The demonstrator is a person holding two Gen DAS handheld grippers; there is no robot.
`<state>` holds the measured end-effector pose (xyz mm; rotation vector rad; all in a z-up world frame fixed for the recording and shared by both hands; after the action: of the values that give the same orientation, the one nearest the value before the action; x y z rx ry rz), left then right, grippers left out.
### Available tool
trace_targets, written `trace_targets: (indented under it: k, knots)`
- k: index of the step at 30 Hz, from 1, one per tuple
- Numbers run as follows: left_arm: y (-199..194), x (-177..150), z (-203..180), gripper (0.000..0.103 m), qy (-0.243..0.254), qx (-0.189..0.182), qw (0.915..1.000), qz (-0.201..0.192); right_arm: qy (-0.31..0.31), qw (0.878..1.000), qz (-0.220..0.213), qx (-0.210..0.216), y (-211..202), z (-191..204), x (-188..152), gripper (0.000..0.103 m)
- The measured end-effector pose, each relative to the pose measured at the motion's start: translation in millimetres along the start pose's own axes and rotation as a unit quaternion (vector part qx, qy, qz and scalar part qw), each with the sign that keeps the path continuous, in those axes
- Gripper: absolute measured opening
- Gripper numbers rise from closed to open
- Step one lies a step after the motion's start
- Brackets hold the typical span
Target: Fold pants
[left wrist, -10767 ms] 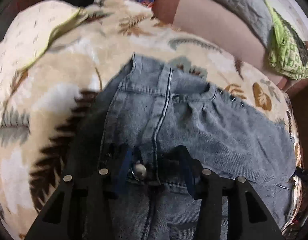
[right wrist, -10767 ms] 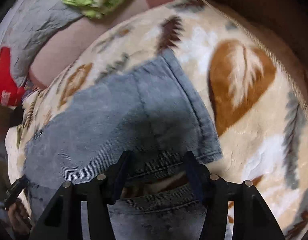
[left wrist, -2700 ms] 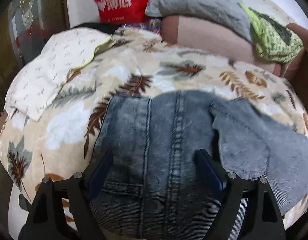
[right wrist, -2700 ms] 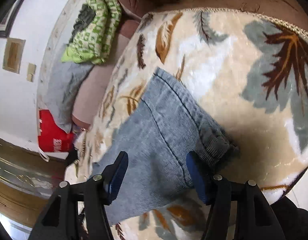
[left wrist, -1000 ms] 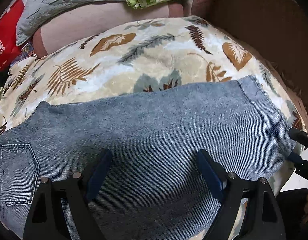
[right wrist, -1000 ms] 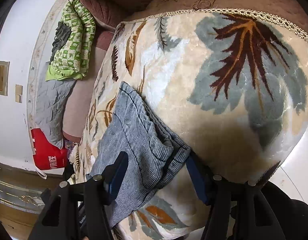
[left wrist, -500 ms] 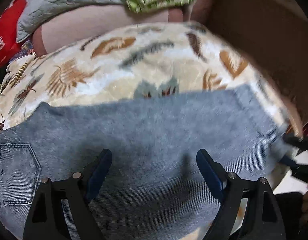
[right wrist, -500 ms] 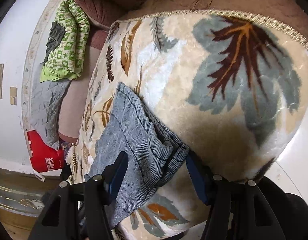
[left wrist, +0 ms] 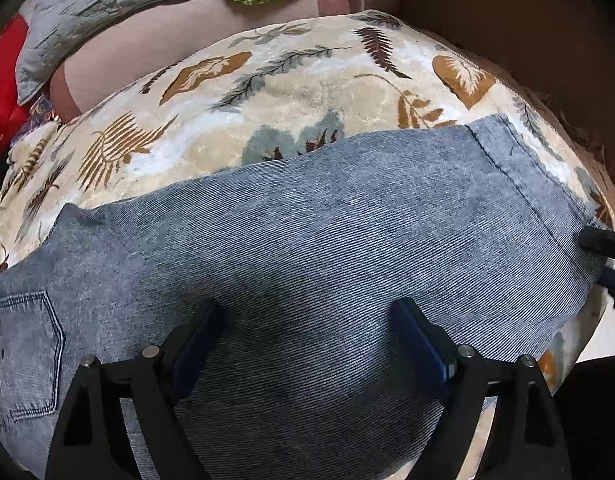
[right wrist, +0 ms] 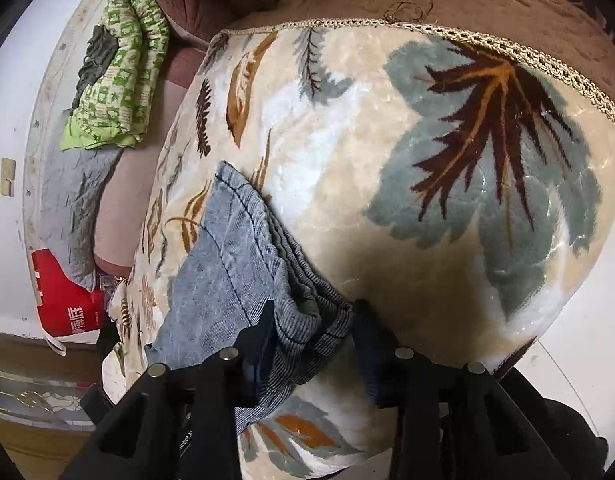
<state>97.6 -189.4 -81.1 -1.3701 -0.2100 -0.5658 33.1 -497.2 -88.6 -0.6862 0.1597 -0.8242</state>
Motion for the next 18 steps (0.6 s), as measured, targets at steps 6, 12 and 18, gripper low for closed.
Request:
trace_targets:
  k: [6,12,18]
  knots:
    - [-0.1,-2.0,-5.0,0.088,0.0,0.008,1.0,0.002,-0.024,1.0,0.005,-0.013,9.2,10.3,1.3,0.049]
    - [5.0,-1.1,-6.3,0.091,0.004,0.012,0.9999,0.009,-0.076,0.996,-0.002,-0.045,12.0,31.7,-3.7,0.025]
    - [7.0,0.1,-4.7,0.091,-0.003,0.006,0.9998,0.017,-0.15,0.987,-0.02,-0.058,4.2,83.4,-10.9,0.024]
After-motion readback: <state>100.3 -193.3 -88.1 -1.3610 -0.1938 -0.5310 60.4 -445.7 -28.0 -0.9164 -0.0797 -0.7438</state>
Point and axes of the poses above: each gripper's, at about its wrist camera, not at the fingertips, and y roughly the way its jaws point, z to its left, x to its top, the point moved 2 cm from there along y, roughly the way its jaws point, and after that the axes turned 11 degrees about x, right-handed, at the moved point
